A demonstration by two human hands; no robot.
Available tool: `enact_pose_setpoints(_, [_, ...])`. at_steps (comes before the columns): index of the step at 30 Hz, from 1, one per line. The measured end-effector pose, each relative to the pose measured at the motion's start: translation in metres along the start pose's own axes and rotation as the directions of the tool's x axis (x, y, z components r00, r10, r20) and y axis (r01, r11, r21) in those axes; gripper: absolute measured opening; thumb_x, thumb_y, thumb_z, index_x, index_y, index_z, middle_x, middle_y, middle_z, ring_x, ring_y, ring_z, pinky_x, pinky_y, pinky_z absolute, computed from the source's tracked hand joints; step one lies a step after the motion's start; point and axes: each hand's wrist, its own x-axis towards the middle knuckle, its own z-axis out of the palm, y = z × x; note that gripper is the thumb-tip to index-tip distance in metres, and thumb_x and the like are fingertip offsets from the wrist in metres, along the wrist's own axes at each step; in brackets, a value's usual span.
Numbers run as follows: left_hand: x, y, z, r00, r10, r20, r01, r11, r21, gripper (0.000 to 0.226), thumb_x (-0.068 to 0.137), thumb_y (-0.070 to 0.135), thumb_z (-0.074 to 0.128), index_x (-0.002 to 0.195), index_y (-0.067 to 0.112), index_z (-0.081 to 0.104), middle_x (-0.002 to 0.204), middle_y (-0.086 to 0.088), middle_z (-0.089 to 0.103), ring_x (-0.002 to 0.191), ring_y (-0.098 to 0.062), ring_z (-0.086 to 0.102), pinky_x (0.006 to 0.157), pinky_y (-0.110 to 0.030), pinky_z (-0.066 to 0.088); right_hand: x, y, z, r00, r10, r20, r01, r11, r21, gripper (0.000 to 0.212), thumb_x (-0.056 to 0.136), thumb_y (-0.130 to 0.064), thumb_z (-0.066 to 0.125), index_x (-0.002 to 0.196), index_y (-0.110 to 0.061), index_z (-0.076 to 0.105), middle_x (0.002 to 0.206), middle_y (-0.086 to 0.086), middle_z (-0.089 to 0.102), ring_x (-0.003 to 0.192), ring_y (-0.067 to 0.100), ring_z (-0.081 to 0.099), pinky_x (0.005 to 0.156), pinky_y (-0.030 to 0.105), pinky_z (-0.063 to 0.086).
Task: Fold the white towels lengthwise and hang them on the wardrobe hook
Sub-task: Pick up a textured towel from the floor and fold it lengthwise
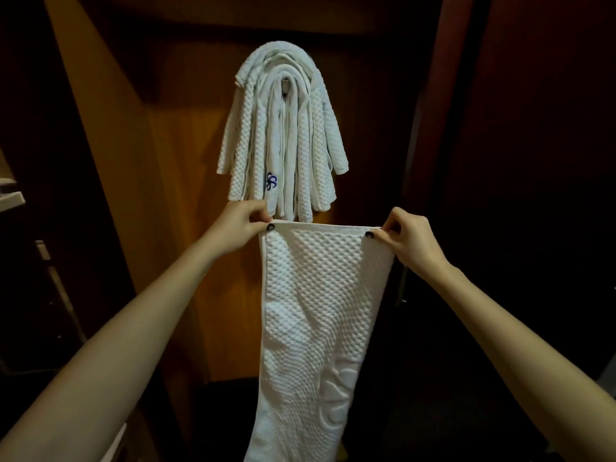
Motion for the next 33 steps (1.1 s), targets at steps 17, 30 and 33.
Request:
enact_pose_setpoints(17, [0.004,0.004,0.023,0.992,-0.112,0.055,0.122,0.969,-0.215,0.034,0.090,-0.008,0.048,0.086,0.016,0.072,0.100,-0.004,0.065,0.098,-0.011,0.058,0.085,-0.017,0.041,-0.001,0.014,0.000,0.995,-0.001,0.103,0.008,0.998,-0.063,0.015,0.099,-0.025,0.052,0.092,-0.013,0.056,0.080,0.003,0.065,0.072,0.016,0.063,0.062,0.039,0.053])
enact_pose_setpoints(30, [0.003,-0.008,0.021,0.993,-0.115,0.031,0.119,0.964,-0.238,0.036,0.089,-0.010,0.047,0.089,0.015,0.073,0.102,-0.004,0.066,0.103,-0.015,0.059,0.094,-0.026,0.042,0.011,0.018,-0.030,0.844,0.130,0.520,-0.347,0.873,0.344,0.033,0.091,-0.015,0.065,0.124,-0.014,0.065,0.116,-0.006,0.069,0.104,0.004,0.065,0.089,0.021,0.053])
enact_pose_setpoints(33, [0.002,-0.005,0.022,0.991,-0.119,0.067,0.132,0.957,-0.258,0.036,0.089,-0.009,0.048,0.089,0.016,0.074,0.101,0.000,0.067,0.101,-0.008,0.059,0.091,-0.020,0.040,0.004,0.025,-0.028,0.850,0.162,0.502,-0.350,0.885,0.307,0.015,0.090,-0.014,0.066,0.102,-0.017,0.074,0.098,-0.002,0.075,0.094,0.012,0.070,0.081,0.023,0.056])
